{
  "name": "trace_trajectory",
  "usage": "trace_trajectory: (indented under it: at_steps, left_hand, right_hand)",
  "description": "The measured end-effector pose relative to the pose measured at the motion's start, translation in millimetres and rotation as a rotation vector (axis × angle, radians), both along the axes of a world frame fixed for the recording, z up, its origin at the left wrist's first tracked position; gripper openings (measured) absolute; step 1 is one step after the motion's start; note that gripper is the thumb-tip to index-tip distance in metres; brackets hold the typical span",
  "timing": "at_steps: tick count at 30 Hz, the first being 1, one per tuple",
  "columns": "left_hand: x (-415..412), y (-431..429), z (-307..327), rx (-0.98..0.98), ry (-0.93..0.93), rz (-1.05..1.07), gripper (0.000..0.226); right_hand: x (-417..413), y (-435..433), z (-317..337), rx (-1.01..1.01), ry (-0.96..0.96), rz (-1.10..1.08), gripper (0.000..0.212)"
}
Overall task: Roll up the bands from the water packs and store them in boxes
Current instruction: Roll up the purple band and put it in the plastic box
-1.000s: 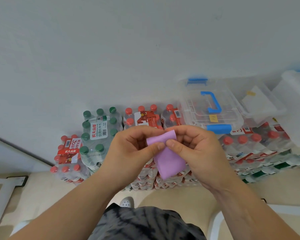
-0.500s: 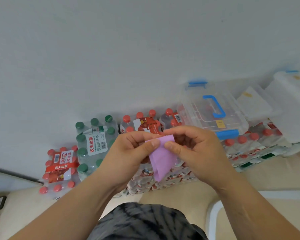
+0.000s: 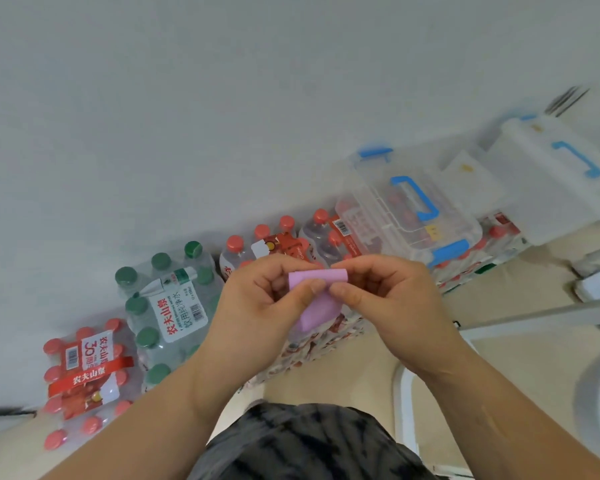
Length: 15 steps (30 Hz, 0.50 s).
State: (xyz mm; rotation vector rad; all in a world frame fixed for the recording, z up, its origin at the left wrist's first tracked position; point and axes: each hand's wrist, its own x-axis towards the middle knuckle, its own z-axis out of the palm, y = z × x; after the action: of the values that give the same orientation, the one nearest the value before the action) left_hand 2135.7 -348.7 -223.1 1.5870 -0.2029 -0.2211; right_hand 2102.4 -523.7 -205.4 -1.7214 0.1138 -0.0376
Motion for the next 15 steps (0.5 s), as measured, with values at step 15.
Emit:
trace_trajectory:
  at_steps: [15]
  left_hand:
    - [21.1,-20.6,-9.4,0.005,-0.049,-0.023,0.02]
  right_hand:
    - [3.4,-15.6,-2.8,0.102,0.009,-0.075,0.018]
